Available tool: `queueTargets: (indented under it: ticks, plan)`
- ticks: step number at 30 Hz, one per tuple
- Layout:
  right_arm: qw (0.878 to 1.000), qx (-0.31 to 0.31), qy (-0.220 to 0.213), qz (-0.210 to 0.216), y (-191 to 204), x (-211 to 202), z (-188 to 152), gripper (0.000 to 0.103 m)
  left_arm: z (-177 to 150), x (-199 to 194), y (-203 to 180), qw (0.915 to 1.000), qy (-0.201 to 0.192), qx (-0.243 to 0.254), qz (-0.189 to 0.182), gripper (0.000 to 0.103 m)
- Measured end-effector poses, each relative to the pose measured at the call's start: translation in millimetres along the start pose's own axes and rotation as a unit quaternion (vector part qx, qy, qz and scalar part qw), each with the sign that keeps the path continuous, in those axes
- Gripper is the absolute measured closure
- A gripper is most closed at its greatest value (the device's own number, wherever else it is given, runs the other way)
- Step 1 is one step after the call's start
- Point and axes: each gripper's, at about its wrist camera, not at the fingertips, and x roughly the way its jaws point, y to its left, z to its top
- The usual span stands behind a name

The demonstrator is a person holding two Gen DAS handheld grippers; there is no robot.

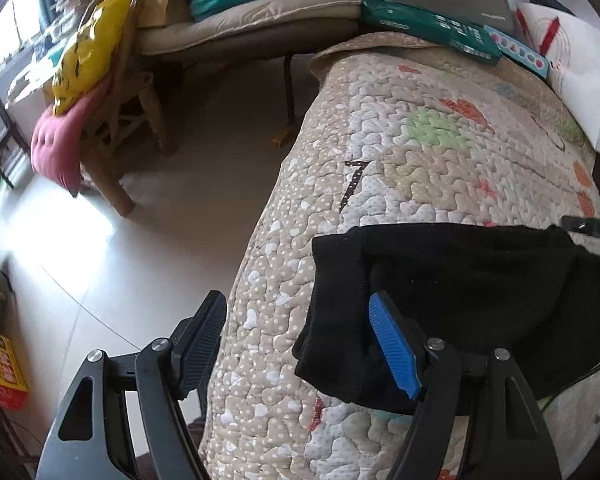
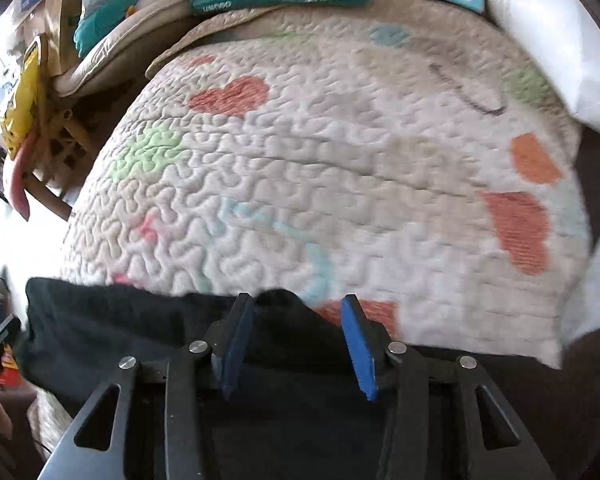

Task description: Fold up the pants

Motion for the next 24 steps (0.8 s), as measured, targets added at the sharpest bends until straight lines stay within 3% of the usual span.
queueTargets:
  ticks: [1,3,5,8,12,16,20,22,23,24]
  plan:
    - [1.000,0.000,0.005,0.006,2.2,5.7,0.6,0.059,0.2,0.9,2.0,1.0000,0.004,-0.006,-0.005,0.030]
    - [1.000,-0.010,0.028,0.000,9.9,18.6,-1.6,0.088,0.6,2.5,4.3,0.9997,0.011,-0.016,-0.015,0.030]
    - [0.999,-0.025,0.044,-0.012,15.6,30.3,-4.4,0.089,0.2,2.7,4.8,0.9995,0.014,-0.019,-0.022,0.030]
    - [0.999,-0.018,0.029,-0.017,15.1,26.7,0.0,0.098,0.7,1.7,3.4,0.9995,0.012,-0.018,-0.024,0.030]
    - [1.000,0.003,0.014,-0.027,10.8,29.1,21.1,0.103,1.2,2.6,2.5,0.9994,0.014,-0.019,-0.023,0.030]
    - [0.998,-0.006,0.006,-0.068,12.7,39.5,39.0,0.103,1.5,5.8,6.2,0.9993,0.020,-0.026,-0.020,0.030]
    - [0.999,-0.013,0.001,-0.048,10.1,30.1,41.9,0.100,1.9,7.1,11.1,0.9988,0.022,-0.036,-0.024,0.030]
    - [0.999,-0.021,0.020,-0.035,11.8,26.8,35.1,0.081,2.2,7.0,11.6,0.9987,0.023,-0.038,-0.026,0.030]
    - [0.999,-0.027,0.029,-0.032,12.1,24.1,28.1,0.039,2.4,7.3,11.0,0.9986,0.023,-0.038,-0.027,0.030]
    - [0.999,-0.032,0.030,-0.029,13.4,21.4,21.1,0.016,2.5,7.2,10.5,0.9986,0.023,-0.038,-0.028,0.030]
